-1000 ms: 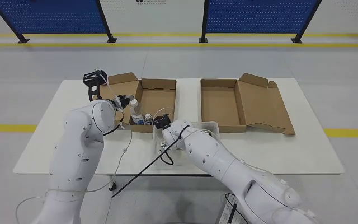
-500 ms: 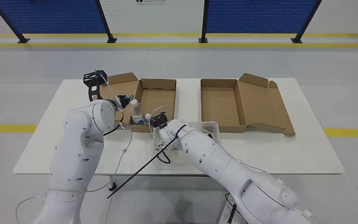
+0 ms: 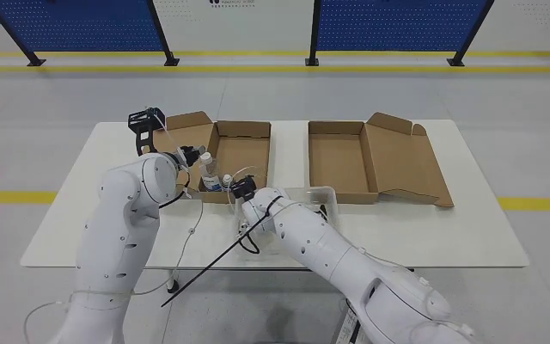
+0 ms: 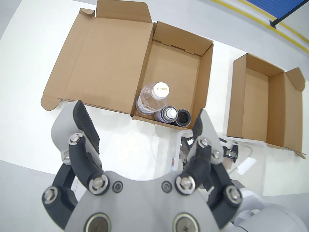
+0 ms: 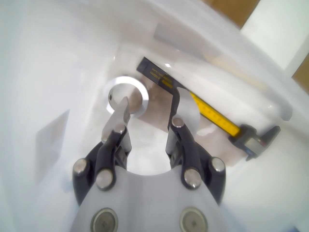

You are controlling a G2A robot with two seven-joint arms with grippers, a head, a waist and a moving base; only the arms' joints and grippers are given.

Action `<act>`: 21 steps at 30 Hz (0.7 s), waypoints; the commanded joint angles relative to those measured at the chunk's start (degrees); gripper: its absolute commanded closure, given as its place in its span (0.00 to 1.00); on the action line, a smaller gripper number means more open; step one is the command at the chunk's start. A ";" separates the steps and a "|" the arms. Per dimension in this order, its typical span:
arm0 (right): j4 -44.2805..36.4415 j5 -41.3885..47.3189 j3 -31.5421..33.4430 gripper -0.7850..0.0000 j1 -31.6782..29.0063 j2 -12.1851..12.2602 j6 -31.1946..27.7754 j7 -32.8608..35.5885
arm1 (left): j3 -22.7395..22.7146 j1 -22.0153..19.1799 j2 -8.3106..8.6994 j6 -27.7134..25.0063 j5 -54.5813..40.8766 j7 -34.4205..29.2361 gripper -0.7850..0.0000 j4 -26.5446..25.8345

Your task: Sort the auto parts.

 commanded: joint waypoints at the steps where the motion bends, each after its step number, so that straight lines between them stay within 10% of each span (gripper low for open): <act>1: 0.59 -0.04 0.19 0.51 0.21 -0.26 -0.05 0.39 | 0.00 0.00 0.00 0.00 0.00 0.00 0.00 0.00; 21: -1.83 -1.74 5.67 0.20 -0.64 1.42 -0.07 9.23 | 0.00 0.00 0.00 0.00 0.00 0.00 0.00 0.00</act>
